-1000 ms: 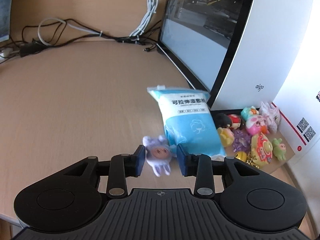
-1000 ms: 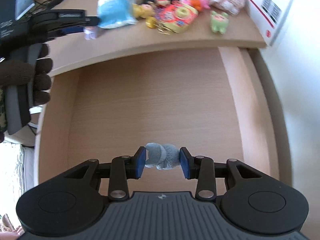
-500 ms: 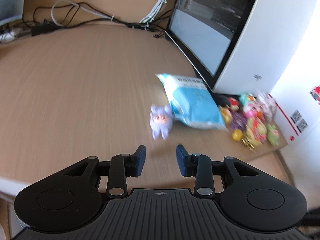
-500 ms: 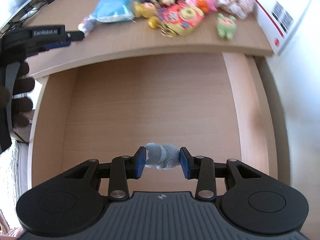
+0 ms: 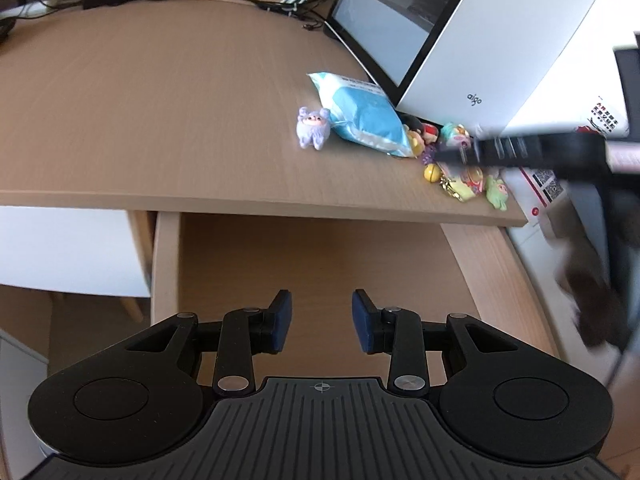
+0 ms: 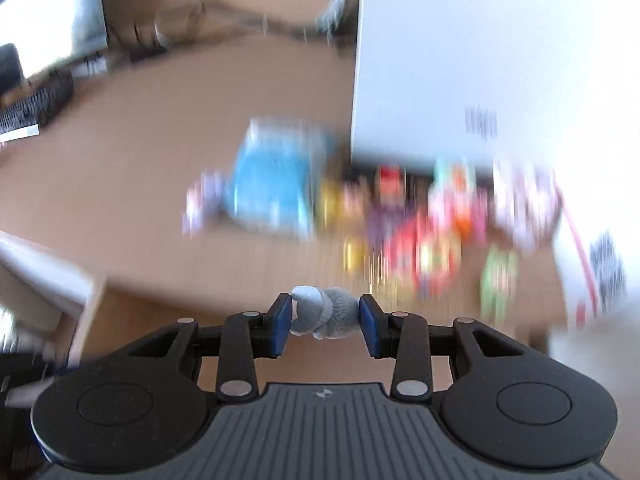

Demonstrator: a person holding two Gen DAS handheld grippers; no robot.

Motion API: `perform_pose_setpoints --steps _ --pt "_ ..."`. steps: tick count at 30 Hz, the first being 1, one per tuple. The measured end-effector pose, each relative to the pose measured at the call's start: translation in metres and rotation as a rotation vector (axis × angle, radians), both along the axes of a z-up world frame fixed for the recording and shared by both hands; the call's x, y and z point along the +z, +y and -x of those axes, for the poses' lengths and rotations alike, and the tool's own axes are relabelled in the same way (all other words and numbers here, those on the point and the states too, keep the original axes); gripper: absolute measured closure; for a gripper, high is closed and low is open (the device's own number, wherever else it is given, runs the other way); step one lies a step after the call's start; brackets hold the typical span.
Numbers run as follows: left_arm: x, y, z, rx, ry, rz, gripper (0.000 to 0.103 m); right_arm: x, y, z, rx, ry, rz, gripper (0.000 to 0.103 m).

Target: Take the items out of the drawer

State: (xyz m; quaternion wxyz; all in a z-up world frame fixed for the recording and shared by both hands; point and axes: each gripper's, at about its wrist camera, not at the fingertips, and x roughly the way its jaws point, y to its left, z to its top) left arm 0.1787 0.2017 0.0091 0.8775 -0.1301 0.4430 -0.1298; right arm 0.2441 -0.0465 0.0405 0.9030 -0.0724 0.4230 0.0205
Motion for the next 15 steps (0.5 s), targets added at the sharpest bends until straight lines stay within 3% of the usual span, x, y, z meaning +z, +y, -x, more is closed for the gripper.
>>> perform_pose_setpoints --steps 1,3,8,15 --pt "0.001 0.001 0.003 -0.002 0.005 0.0 0.067 0.002 0.001 -0.004 0.001 -0.036 0.002 0.062" --pt "0.001 0.003 0.009 -0.011 0.013 -0.001 0.067 0.001 0.004 -0.005 -0.007 -0.057 0.011 0.04" --pt "-0.007 0.002 0.018 -0.071 0.038 -0.002 0.067 -0.013 0.003 0.02 -0.066 0.027 -0.045 0.038" --pt "-0.017 -0.001 0.03 -0.156 0.03 -0.018 0.067 -0.015 0.001 0.097 -0.276 0.069 -0.068 0.038"
